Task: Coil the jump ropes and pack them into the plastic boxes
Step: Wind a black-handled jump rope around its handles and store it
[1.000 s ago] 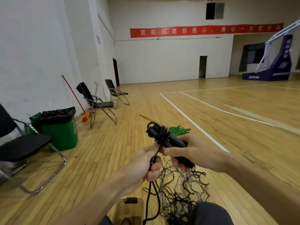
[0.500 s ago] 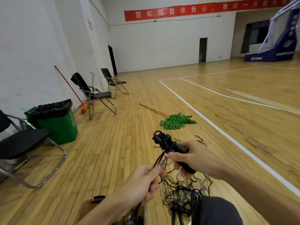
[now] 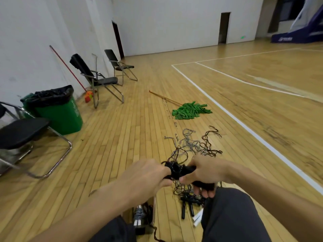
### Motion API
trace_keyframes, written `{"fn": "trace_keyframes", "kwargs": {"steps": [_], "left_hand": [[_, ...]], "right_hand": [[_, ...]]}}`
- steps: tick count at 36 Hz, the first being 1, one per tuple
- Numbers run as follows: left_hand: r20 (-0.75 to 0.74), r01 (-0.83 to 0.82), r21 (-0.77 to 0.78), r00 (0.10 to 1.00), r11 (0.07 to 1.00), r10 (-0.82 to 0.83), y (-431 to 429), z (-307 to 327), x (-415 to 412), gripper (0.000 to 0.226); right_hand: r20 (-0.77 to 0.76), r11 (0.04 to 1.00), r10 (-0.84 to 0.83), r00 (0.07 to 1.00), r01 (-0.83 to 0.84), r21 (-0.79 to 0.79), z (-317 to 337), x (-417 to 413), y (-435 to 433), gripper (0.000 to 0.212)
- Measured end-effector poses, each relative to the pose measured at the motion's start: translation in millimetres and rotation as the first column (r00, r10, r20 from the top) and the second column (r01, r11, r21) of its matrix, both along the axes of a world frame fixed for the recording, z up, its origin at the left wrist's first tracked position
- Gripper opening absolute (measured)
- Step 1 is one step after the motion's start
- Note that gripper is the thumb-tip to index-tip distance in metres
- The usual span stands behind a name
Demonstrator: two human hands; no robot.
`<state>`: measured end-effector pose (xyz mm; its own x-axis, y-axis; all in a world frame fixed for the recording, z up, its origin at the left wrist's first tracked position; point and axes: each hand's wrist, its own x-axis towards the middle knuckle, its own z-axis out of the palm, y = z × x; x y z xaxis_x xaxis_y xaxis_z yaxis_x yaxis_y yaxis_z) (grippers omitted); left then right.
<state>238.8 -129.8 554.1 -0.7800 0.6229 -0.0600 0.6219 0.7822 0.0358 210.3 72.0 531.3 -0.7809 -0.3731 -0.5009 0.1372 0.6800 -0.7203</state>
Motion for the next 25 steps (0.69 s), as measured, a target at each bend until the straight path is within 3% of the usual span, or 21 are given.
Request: {"fn": "trace_keyframes", "kwargs": {"steps": [3,8,16,25], "left_hand": [[0.0,0.127,-0.068,0.992,0.989,-0.128,0.3,12.6,6.7,0.032],[-0.023,0.153,0.068,0.988,0.986,-0.152,-3.8,41.3,19.4,0.032],[0.198,0.059,0.46,0.966,0.886,-0.167,-16.5,74.8,41.4,0.033],[0.414,-0.07,0.677,0.859,0.733,-0.301,-31.5,81.0,34.8,0.034]], "right_hand": [[0.116,0.989,0.12,0.986,-0.129,0.07,10.6,12.1,-1.9,0.03],[0.135,0.955,0.244,0.96,-0.262,0.138,31.2,38.4,-9.6,0.027],[0.004,0.915,0.354,0.935,-0.347,0.207,86.4,84.0,-16.3,0.023],[-0.115,0.898,0.435,0.893,-0.422,0.126,119.9,100.3,-20.5,0.018]]}}
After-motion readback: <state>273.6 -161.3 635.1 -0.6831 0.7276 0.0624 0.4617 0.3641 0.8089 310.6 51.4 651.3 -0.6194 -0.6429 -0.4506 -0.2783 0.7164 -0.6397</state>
